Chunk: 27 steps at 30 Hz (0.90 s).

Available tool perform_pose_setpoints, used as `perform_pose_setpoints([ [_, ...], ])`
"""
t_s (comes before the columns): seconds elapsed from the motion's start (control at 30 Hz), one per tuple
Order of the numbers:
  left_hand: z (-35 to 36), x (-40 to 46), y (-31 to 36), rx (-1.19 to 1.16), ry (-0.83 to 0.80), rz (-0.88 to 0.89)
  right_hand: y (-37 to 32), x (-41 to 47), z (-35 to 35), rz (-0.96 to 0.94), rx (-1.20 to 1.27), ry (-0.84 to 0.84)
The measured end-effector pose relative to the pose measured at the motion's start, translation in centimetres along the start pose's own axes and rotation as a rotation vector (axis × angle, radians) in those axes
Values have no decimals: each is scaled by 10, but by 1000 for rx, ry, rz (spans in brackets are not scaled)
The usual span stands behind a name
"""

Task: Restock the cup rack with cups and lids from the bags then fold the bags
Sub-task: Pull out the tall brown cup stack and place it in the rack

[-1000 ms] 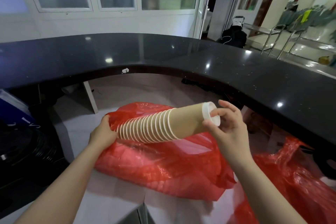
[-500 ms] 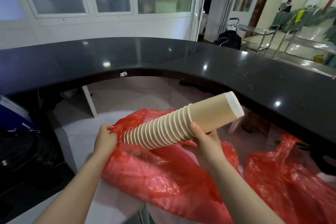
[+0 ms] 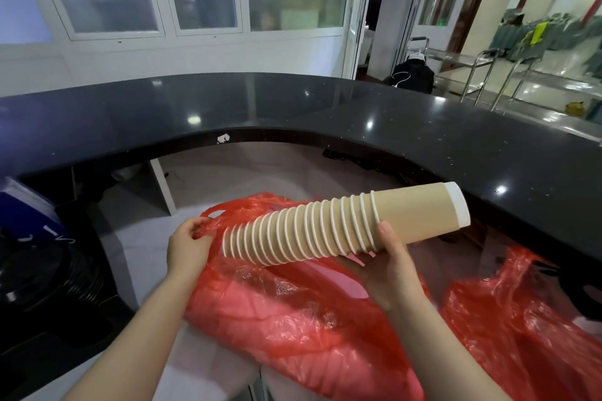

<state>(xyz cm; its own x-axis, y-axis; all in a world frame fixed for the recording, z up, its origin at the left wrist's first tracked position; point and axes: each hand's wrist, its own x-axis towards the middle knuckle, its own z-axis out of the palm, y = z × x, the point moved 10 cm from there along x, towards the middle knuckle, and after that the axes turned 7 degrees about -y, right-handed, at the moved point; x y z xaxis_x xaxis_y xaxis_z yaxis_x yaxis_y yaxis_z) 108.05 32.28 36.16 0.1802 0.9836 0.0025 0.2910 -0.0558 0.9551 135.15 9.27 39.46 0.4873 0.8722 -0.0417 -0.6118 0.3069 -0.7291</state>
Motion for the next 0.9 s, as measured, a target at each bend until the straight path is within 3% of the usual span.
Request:
perform_pose_setpoints([
  [0.2,6,-2,-1,60,-53,-15,-8,-5,-11,-4,145,6],
  [0.43,7,-33,63,436,-121,354,-16,-4,0,-32,168,-35],
  [0.5,-3,-42,73,365,-115,403,-16,-1,6,-22,159,-49],
  [0.63,-17,-50,71,29,-229,263,-11,7,30,12,146,-105],
  [0.9,-110,-63,106,-45,-26,322,15,33,125,136,201,-323],
])
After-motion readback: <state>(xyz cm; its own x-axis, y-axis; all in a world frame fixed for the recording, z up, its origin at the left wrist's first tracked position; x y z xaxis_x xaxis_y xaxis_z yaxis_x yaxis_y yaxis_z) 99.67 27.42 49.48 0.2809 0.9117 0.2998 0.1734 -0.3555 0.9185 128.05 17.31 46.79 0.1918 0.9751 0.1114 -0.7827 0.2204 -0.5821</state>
